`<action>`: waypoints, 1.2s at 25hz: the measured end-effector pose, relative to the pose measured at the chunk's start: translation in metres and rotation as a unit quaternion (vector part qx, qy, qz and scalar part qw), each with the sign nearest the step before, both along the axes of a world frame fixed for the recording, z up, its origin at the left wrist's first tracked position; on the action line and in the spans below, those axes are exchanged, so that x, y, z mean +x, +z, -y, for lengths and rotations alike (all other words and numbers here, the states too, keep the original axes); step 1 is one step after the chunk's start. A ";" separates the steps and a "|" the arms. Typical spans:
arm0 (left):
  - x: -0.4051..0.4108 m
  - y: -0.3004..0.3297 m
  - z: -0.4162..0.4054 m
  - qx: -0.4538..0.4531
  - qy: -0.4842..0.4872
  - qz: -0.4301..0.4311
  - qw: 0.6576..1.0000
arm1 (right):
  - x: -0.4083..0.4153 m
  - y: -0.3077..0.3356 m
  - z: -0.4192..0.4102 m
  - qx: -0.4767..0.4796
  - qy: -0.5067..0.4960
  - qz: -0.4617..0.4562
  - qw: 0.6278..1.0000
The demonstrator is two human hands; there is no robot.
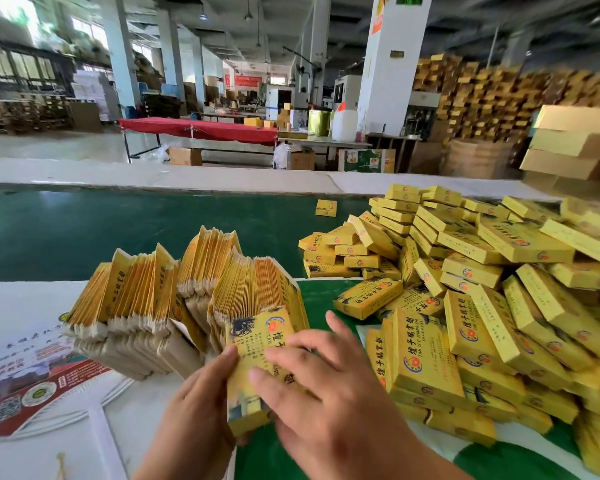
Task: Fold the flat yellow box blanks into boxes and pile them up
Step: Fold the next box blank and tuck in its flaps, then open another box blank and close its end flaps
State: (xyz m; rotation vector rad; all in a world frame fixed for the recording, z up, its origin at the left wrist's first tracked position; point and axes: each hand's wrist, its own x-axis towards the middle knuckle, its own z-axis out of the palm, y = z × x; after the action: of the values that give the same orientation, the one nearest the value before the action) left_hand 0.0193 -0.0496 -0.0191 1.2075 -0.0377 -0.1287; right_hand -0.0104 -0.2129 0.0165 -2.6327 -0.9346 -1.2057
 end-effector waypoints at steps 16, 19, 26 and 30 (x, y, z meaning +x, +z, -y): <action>0.005 -0.002 0.006 -0.005 -0.058 -0.016 0.998 | 0.202 0.081 0.135 0.000 -0.442 -0.103 0.891; 0.007 -0.003 0.004 0.027 -0.072 0.004 0.997 | 0.207 0.055 0.123 -0.055 -0.450 -0.159 0.877; 0.006 -0.005 0.006 0.051 -0.070 0.023 0.996 | 0.196 0.039 0.105 -0.130 -0.521 -0.284 0.795; 0.007 -0.005 0.005 0.077 -0.057 0.049 0.994 | 0.189 0.058 0.080 -0.142 -0.447 -0.239 0.850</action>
State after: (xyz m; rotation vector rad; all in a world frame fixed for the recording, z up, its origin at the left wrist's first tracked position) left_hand 0.0258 -0.0547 -0.0240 1.3656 -0.1867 -0.1751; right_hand 0.1786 -0.2925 0.0744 -3.4796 0.2887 -0.3886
